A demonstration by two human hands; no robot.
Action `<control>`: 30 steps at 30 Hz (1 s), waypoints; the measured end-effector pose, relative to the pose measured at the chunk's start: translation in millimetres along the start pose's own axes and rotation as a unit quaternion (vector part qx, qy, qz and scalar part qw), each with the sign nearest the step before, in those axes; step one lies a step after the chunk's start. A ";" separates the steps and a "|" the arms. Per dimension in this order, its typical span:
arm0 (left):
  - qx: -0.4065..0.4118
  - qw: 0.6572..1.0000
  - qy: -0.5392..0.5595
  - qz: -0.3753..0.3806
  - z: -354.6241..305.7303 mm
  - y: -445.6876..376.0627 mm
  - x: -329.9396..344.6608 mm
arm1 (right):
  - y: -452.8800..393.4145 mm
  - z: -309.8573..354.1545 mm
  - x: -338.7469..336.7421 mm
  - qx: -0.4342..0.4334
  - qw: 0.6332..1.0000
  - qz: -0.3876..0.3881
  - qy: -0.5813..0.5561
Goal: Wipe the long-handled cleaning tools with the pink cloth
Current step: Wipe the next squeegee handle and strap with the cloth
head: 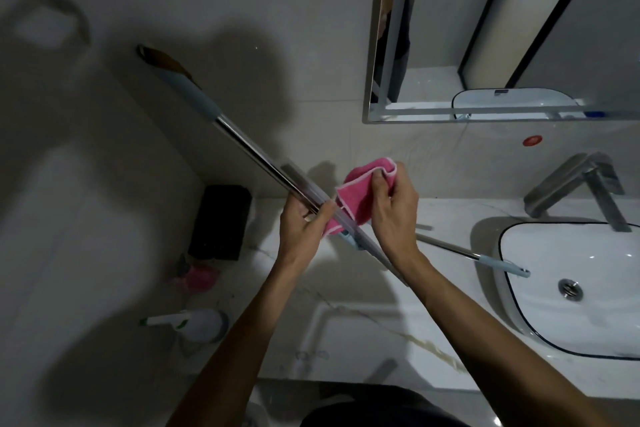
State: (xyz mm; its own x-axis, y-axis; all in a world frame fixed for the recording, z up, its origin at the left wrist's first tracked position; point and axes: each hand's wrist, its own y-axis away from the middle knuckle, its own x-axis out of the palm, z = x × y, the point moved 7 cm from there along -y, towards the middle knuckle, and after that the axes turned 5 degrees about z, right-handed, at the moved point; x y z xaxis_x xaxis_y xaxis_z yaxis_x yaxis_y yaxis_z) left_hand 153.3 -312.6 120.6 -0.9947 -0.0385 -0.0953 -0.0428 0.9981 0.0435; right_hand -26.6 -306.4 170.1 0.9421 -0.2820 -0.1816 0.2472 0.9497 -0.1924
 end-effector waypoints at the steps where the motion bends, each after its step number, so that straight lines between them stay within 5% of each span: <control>1: -0.003 1.000 -0.004 -0.003 2.7 -0.9 -1.0 | -0.1 -4.8 7.2 0.013 0.999 0.031 0.024; 5: -0.012 0.999 -0.012 -0.043 7.5 -2.0 -8.7 | 1.7 -20.7 31.2 0.047 0.982 0.165 0.084; 10: -0.009 0.999 -0.031 -0.044 6.1 -0.8 -13.5 | -6.8 -24.5 27.6 0.023 0.975 0.181 0.127; 15: -0.026 0.999 -0.035 -0.030 16.8 3.2 -6.6 | -13.2 -43.3 -12.9 0.166 0.979 -0.111 -0.033; 19: -0.039 0.997 -0.061 0.015 32.1 6.2 0.0 | -18.6 -30.7 -29.0 0.121 0.974 -0.180 -0.068; 24: -0.037 0.996 -0.085 0.011 36.0 7.6 3.9 | -16.3 -27.2 -7.2 0.062 0.996 -0.016 -0.058; 30: -0.053 0.996 0.029 -0.058 23.2 -2.4 2.2 | 8.6 -18.6 25.8 -0.010 0.979 0.204 0.014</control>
State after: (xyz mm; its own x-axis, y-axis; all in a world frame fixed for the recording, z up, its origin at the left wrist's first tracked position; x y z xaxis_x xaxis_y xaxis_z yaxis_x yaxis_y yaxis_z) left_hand 153.4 -313.9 97.2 -0.9861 -0.1590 -0.0488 -0.1644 0.9763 0.1407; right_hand -4.4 -308.1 145.8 0.9551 0.1155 -0.2730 -0.1524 0.9813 -0.1180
